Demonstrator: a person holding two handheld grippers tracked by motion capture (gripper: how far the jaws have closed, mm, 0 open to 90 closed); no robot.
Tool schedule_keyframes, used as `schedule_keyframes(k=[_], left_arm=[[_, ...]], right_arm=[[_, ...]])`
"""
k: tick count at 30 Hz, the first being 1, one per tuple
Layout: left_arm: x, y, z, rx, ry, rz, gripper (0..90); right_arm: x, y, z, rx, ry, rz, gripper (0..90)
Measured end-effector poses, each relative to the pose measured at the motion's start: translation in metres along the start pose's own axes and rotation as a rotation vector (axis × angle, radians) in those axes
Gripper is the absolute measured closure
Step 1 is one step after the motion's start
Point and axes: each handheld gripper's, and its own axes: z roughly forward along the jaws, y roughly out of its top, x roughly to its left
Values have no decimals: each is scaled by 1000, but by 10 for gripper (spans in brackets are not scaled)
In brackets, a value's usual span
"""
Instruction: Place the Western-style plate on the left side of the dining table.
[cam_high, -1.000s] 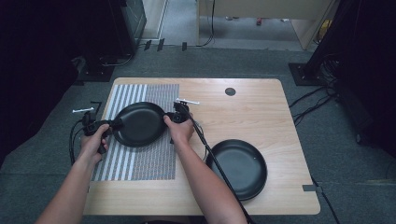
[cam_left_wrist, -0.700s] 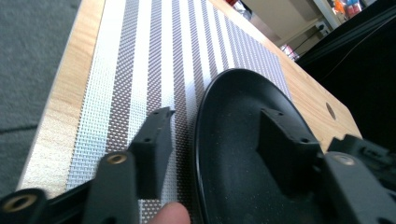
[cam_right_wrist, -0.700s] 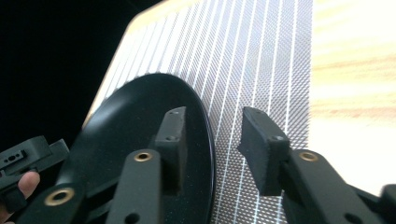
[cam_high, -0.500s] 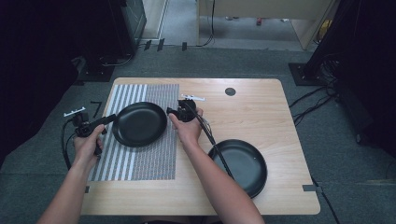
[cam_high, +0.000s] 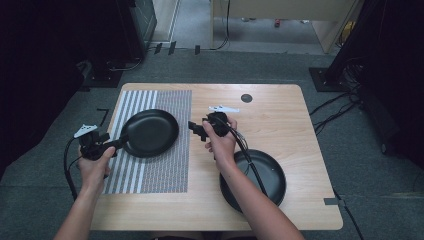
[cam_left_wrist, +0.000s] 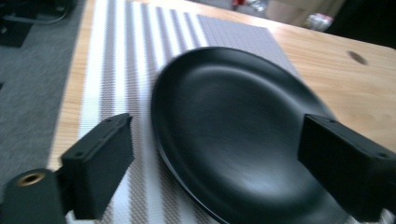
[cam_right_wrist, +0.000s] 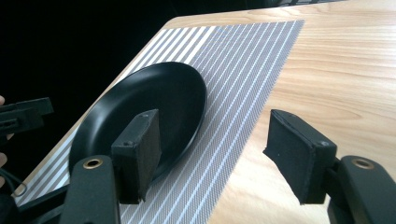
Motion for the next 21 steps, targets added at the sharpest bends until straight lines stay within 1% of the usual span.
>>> schedule_keyframes(k=[1, 3, 4, 5, 8, 11, 12, 13, 14, 15, 16, 17, 18, 19, 20, 21], left_arm=[[-5, -3, -6, -13, -7, 17, 78], [-11, -5, -12, -29, -8, 34, 73], [-15, -7, -15, -34, -3, 47, 73], [-21, -10, -20, -43, 13, 66, 73], [-28, -16, -30, -58, 23, 85, 73], [-32, -25, -37, -70, 27, 77, 73], [-32, -25, -37, -70, 27, 77, 73], [-34, -28, -39, -67, 31, 77, 73], [-35, -32, -41, -67, 32, 76, 73], [-37, -35, -43, -69, 32, 74, 73], [-38, -38, -45, -71, 33, 72, 73], [-40, -41, -46, -71, 33, 71, 73], [-42, -44, -48, -72, 37, 73, 73], [-44, -48, -49, -74, 44, 77, 73], [-46, -54, -51, -74, 58, 87, 73], [-46, -58, -52, -74, 66, 90, 73]], right_arm=[[-1, -1, -6, -5, 6, 1, 343], [-5, -5, -26, -18, 19, -1, 331], [-5, -5, -26, -18, 19, -1, 331], [-6, -7, -39, -26, 20, -10, 325], [-8, -10, -57, -37, 16, -30, 312], [-12, -15, -75, -47, 8, -56, 304], [-13, -17, -81, -51, 1, -58, 302], [-16, -19, -88, -56, -2, -60, 298], [-16, -19, -88, -56, -2, -60, 298], [-21, -23, -99, -65, -11, -58, 292], [-21, -23, -99, -65, -11, -58, 292], [-27, -27, -110, -78, -27, -62, 291], [-27, -27, -110, -78, -27, -62, 291], [-30, -29, -115, -84, -35, -60, 291], [-36, -34, -125, -90, -46, -54, 291], [-39, -35, -128, -92, -56, -57, 291]])
